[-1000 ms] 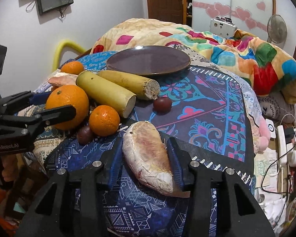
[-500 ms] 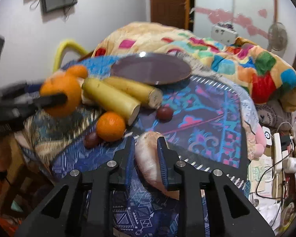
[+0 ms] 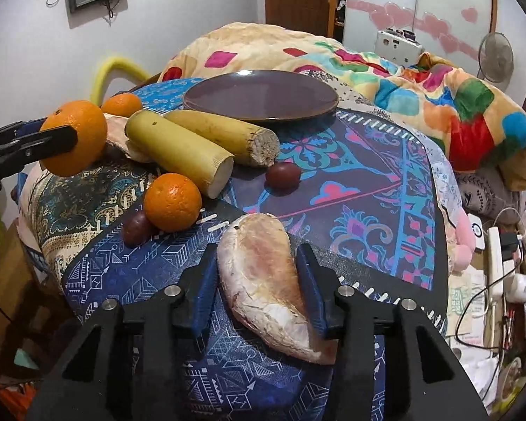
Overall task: Organize fruits
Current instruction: 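Grasp the large orange with the left gripper while the right gripper lifts the pomelo segment, then lower the orange onto the purple plate with the left gripper while the right places the pomelo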
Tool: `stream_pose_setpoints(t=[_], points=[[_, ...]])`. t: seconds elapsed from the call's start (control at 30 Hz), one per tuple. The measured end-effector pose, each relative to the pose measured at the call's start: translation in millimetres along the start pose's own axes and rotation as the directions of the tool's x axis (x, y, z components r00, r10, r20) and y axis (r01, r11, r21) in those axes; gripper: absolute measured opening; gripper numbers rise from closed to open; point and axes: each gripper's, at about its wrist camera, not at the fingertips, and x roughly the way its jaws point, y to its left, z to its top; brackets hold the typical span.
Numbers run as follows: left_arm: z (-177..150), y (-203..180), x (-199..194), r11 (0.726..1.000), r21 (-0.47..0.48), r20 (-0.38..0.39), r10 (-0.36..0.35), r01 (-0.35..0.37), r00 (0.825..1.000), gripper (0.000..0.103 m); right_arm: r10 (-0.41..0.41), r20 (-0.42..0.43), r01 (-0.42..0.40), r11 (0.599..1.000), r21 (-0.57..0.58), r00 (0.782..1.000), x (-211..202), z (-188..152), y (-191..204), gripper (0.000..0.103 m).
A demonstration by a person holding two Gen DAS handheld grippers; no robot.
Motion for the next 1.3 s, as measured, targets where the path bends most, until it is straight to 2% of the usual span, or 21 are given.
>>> stream_pose_setpoints(t=[0.1,0.4,0.87,1.1,1.3], points=[[4,1,1,1.000,-0.005,0.008,-0.007,0.007,1.000,0.066,-0.022,0.020,0.022,1.000,0.003,1.000,-3,0,2,0.039],[31,6,-4,1.000,0.011,0.071,0.001,-0.002,0.997,0.066,-0.004,0.118,0.004,1.000,0.005,0.993,-25,23,7,0.039],[82,7,7,0.999,0.041,0.125,0.018,-0.023,0.992,0.066,-0.030,0.307,0.027,1.000,0.015,0.951,-46,89,5,0.038],[99,5,25,0.996,0.066,0.141,0.049,-0.059,0.989,0.066,-0.056,0.346,0.047,0.998,0.035,0.936,-40,111,-2,0.038],[110,6,45,0.996,0.069,0.128,0.048,-0.057,0.991,0.066,-0.072,0.341,0.060,0.997,0.047,0.937,-24,123,-8,0.037]])
